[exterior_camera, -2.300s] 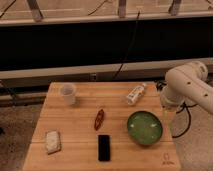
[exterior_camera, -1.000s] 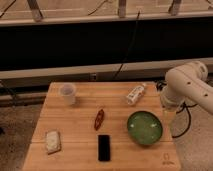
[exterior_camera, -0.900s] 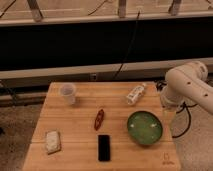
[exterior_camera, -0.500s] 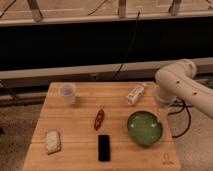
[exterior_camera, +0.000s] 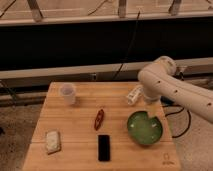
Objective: Pick up the ceramic cup
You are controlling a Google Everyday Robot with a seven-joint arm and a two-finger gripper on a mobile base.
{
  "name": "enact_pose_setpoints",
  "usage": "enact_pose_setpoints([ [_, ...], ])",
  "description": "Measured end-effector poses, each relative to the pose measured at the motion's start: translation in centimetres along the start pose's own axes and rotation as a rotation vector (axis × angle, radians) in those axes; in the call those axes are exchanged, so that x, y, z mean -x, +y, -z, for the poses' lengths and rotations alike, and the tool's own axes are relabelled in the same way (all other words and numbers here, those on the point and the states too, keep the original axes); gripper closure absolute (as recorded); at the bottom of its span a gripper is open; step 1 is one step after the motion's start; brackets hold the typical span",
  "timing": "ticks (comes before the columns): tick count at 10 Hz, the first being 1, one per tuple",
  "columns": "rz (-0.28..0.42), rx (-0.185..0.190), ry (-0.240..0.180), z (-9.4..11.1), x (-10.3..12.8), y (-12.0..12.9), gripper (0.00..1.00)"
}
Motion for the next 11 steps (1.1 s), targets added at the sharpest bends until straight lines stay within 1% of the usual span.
enact_pose_setpoints([
  [3,0.098,-0.037,0.029,0.8,4.2,-2.3,0.2],
  [6,0.152,-0.061,0.049,1.5,5.4,-3.2,0.2],
  [8,0.202,-0.091,0.05,2.2,7.7,-5.0,0.2],
  [9,0.218,-0.102,0.051,2.5,8.2,-5.6,0.2],
  [10,0.235,-0.111,0.053,2.7,8.7,-6.2,0.2],
  [11,0.249,-0.12,0.055,3.0,8.7,-6.4,0.2],
])
